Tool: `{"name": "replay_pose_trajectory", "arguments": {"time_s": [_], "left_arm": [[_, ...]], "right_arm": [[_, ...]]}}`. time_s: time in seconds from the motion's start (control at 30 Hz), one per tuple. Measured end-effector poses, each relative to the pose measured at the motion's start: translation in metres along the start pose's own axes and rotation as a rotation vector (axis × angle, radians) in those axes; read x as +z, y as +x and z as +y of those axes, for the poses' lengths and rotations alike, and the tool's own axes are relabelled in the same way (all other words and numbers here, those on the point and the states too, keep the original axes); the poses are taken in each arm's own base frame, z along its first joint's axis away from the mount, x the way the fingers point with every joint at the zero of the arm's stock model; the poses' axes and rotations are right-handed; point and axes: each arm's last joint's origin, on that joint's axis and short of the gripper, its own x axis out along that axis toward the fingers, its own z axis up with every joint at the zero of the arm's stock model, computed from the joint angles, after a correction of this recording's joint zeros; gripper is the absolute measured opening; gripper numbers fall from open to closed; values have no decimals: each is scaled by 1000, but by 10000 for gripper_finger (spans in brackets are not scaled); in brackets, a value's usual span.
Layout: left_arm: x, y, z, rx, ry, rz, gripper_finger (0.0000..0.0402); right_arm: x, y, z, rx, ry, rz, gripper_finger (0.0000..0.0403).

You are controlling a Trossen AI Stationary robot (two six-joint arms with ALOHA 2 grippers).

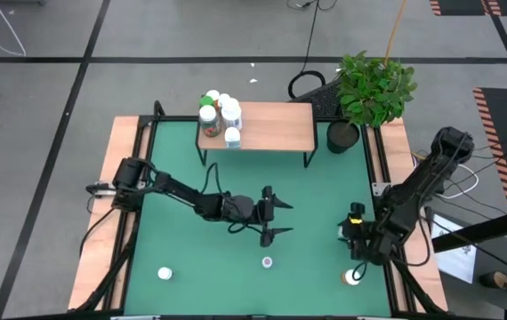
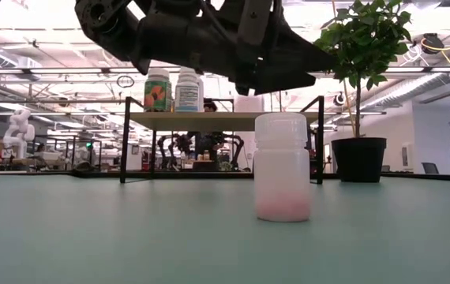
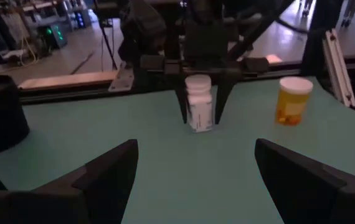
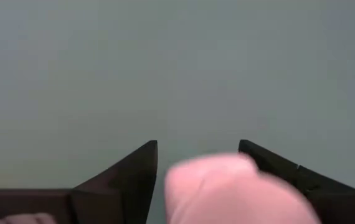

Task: Pick and place medicine bottles onto shelf by color
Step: Put the blue bottle on the shelf

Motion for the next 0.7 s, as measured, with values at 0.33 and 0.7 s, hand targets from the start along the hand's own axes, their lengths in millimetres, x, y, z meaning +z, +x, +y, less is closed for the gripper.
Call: {"name": "replay_pose_trajectory", "arguments": {"time_s": [0.33,0.7], "left_arm": [[1,0,-5,-10,-6,-1,324],[0,-1,-5,-12,-30,8,324]], "right_arm": [[19,18,-2,63,-33,-168,210],[47,23,-8,56,-112,-321,215]]}}
